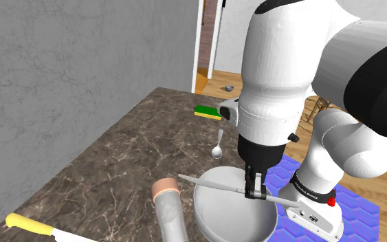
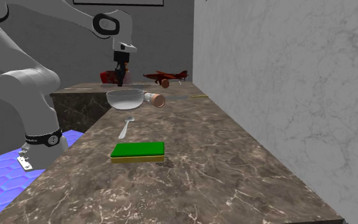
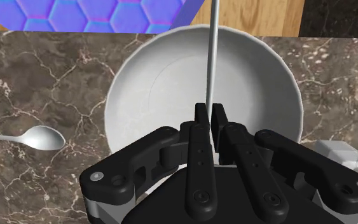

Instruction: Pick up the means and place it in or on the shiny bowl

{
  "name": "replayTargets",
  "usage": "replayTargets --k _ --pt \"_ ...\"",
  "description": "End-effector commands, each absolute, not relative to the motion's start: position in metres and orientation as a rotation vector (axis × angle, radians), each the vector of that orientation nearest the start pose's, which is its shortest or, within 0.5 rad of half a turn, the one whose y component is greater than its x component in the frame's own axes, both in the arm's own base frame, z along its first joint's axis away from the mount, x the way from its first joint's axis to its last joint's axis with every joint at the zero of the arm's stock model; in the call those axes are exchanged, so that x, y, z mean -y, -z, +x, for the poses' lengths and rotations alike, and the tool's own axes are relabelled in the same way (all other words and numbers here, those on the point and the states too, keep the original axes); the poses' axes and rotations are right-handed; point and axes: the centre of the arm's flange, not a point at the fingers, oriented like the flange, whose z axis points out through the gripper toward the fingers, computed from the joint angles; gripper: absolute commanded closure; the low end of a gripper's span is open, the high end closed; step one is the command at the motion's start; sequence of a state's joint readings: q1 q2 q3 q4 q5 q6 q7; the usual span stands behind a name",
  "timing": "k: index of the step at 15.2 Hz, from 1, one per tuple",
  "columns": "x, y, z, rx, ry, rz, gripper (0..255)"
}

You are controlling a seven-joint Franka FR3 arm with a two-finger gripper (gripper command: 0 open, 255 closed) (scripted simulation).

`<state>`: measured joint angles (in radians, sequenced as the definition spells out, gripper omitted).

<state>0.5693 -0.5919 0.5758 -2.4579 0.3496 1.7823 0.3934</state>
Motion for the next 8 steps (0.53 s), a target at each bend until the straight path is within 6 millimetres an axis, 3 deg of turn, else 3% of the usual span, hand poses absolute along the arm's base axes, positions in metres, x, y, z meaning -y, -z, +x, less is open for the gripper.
replayTargets --k 1,8 --pt "-0.3621 -0.4444 0.1215 0.865 -0.199 -3.09 255" --pt "-0.3621 -0.4363 0.1215 0.865 -0.199 -3.09 255"
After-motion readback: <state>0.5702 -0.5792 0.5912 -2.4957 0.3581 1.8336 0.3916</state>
